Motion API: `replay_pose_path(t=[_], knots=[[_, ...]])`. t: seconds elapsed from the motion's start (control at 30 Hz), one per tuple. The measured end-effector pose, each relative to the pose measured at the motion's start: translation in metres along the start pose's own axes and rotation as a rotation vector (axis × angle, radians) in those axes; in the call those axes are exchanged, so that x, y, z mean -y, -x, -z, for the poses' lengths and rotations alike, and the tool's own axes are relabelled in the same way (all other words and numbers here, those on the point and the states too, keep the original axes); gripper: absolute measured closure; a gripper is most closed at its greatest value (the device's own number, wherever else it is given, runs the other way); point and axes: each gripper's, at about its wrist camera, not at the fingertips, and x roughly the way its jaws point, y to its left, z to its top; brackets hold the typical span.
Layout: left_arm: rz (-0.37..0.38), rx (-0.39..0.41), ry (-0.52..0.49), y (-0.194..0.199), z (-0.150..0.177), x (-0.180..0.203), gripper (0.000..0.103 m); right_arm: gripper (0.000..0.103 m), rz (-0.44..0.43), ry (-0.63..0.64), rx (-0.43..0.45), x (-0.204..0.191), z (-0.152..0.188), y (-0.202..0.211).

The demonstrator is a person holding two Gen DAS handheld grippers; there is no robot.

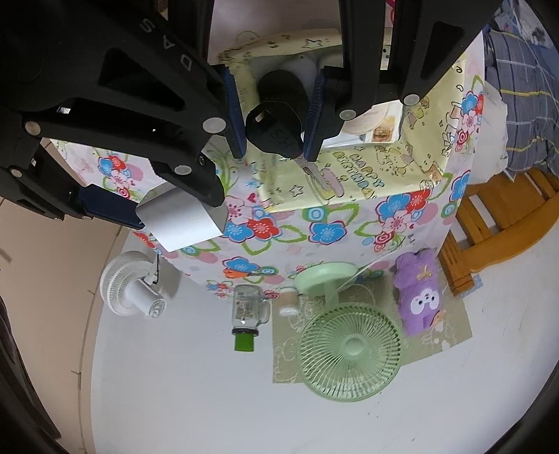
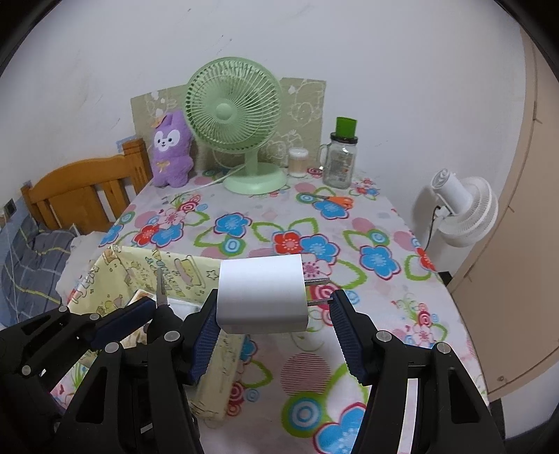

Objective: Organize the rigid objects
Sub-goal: 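Carry the black key over the fabric box while the right tool carries the charger there, then lower the key into the box and open the left tool while the right tool releases the charger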

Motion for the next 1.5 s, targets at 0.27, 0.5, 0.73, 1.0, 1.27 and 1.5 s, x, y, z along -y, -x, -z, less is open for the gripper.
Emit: replay_pose_path(t=[0.27, 0.5, 0.73, 1.0, 1.27, 1.5], knots=[[0.008, -0.025, 0.026, -0.012, 0.002, -0.016, 0.069, 0.039, 0.002, 0.019, -0.036, -0.015, -0.002, -0.018], [0.006, -0.057, 0.058, -0.026, 0.010, -0.033, 0.069, 0.039, 0.003, 0.037, -0.062, -0.028, -0.001, -0.032], [0.004, -0.080, 0.093, -0.035, 0.017, -0.050, 0.068, 0.039, -0.015, 0.058, -0.077, -0.041, -0.002, -0.042], [-0.001, -0.097, 0.102, -0.041, 0.018, -0.064, 0.056, 0.039, -0.022, 0.078, -0.099, -0.056, -0.004, -0.054], [-0.023, -0.105, 0.110, -0.046, 0.016, -0.080, 0.035, 0.039, -0.061, 0.098, -0.120, -0.074, -0.009, -0.071], [-0.044, -0.130, 0.121, -0.057, 0.014, -0.092, 0.028, 0.039, -0.093, 0.100, -0.149, -0.083, -0.013, -0.090]])
